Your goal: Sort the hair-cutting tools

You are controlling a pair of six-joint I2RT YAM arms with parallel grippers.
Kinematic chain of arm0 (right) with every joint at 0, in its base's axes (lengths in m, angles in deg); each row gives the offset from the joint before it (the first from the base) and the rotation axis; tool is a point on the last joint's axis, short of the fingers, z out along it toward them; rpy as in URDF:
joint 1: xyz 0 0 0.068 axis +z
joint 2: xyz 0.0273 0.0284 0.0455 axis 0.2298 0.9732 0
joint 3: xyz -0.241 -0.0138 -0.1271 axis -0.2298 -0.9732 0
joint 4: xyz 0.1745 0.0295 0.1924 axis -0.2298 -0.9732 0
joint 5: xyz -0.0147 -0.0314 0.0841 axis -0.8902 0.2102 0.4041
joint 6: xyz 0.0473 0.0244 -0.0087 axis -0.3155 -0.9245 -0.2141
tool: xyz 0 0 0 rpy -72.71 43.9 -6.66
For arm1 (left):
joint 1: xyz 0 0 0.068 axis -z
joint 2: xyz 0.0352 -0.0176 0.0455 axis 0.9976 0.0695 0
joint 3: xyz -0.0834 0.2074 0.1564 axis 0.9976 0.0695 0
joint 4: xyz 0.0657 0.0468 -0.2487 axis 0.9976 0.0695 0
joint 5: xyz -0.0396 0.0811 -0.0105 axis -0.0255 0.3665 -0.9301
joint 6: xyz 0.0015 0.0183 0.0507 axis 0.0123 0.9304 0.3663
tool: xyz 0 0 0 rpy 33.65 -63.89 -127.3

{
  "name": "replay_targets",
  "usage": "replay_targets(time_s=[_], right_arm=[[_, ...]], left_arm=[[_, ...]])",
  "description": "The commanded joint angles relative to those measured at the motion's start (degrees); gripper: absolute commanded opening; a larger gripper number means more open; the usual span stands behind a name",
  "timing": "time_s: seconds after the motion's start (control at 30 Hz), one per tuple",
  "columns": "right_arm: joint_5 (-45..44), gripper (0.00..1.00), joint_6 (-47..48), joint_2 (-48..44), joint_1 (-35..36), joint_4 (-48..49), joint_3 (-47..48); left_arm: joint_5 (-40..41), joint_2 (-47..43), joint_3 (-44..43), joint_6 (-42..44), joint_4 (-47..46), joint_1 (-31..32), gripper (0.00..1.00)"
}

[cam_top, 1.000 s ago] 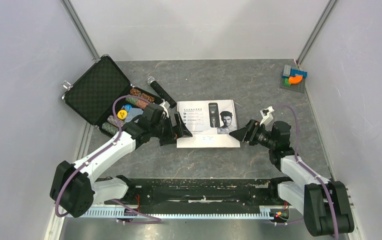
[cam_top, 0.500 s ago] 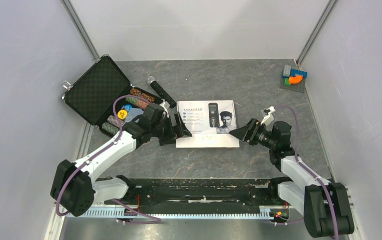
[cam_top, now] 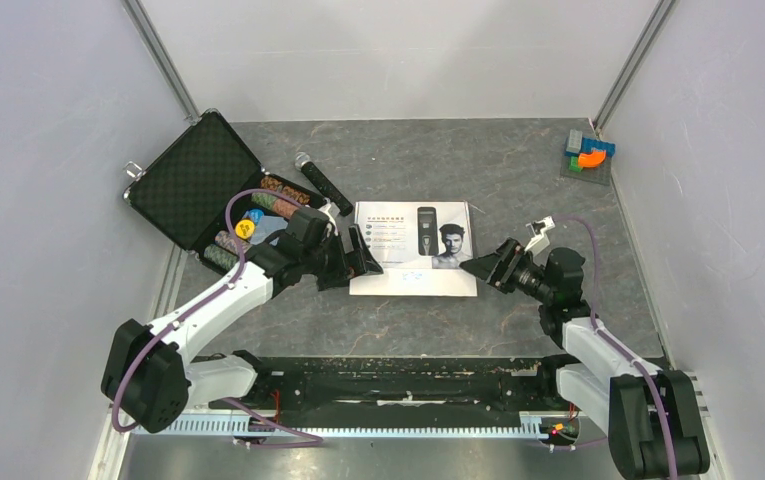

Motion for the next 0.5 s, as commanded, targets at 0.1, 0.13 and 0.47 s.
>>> replay_targets(time_s=[0.1,0.13,0.47], right_arm=[[0.9,0.75,-4.8,-1.3,0.1,4.8,-1.0],[0.9,0.75,-5.2,-1.4,0.1,5.5,-1.3],[-1.8,0.77,7.2,-1.9,0.1,-6.7,1.1]], left_arm=[[0.7,-0.7,-0.3,2.0,-0.6,0.3,1.00],[0.6,-0.7,-0.3,2.1,-0.6,0.4,1.00],[0.9,-1.1,0.3,2.2,-0.6,0.4,1.00]])
